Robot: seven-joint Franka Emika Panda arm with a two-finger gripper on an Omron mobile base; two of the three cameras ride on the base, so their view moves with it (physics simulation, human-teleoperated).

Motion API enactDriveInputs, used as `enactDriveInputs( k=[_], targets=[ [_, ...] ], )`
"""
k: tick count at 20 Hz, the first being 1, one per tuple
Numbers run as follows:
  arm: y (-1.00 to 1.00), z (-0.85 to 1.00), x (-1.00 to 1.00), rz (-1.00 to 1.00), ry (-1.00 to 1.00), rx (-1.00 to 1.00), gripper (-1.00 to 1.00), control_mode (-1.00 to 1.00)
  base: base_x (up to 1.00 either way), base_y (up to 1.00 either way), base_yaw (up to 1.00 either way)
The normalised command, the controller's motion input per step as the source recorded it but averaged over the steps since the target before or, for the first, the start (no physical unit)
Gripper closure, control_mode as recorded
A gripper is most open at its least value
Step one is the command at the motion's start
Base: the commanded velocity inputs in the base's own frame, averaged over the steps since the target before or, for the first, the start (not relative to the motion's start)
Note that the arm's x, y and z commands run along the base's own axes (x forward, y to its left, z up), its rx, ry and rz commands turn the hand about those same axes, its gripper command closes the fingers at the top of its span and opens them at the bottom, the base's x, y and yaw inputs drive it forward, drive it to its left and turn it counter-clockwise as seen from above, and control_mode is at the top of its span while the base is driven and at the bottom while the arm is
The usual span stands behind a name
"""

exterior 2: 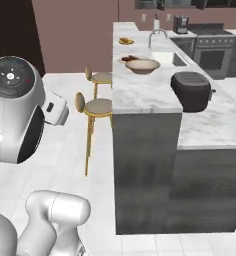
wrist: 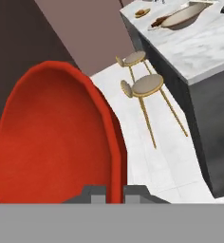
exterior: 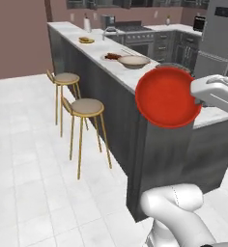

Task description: Take the smaller bowl and place it next to the appetizer plate on the dining counter , and place the larger bowl next to the plate with cooked food.

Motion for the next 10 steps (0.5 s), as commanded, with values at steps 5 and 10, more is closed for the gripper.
enactDriveInputs(
  k=[5,10],
  targets=[
    [0.00,0.00,0.00,0.00,0.00,0.00,1.00,1.00,0.31,1.00,-0.50],
    [0.00,0.00,0.00,0.00,0.00,0.00,1.00,1.00,0.47,1.00,-0.49]
  ],
)
